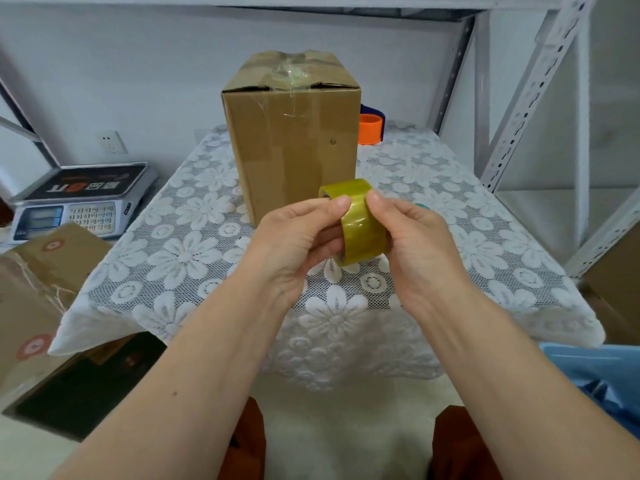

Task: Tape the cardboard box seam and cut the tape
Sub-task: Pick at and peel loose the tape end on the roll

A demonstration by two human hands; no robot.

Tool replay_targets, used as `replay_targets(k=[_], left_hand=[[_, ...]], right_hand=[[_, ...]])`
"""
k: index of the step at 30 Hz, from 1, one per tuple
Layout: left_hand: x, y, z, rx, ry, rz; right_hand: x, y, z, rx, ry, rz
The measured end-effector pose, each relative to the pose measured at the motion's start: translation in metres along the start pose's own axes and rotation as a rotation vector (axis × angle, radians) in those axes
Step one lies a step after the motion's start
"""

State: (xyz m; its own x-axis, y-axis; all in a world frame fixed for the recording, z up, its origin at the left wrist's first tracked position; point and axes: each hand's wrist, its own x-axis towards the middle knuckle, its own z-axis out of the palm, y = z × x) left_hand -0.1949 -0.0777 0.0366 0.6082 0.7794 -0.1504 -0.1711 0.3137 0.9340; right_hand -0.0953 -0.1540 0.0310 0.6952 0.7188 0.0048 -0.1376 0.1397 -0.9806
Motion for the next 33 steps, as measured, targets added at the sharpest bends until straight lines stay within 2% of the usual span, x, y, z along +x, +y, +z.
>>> replay_targets(k=[8,14,21,28,33], left_hand=[[0.004,0.0,-0.002,-0.1,0.016,-0.05],[0.001,-0.001,-0.001,-0.055,-0.067,-0.045],[0.004,-0.002,0.0,-0.105,-0.001,-0.058],[-0.001,-0.002,0.004,0.139,-0.048,0.089],[-0.005,-0.003,0.008,0.231,-0.058,0.166]], right_hand=[[0.002,0.002,0.001,0.015,-0.023,0.035],[0.001,0.003,0.0,0.066,0.022,0.073],[0.003,0.005,0.0,0.115,-0.014,0.102],[0.002,0.004,-0.001,0.181,-0.033,0.151],[0.004,-0.001,-0.008,0.373,-0.088,0.251]])
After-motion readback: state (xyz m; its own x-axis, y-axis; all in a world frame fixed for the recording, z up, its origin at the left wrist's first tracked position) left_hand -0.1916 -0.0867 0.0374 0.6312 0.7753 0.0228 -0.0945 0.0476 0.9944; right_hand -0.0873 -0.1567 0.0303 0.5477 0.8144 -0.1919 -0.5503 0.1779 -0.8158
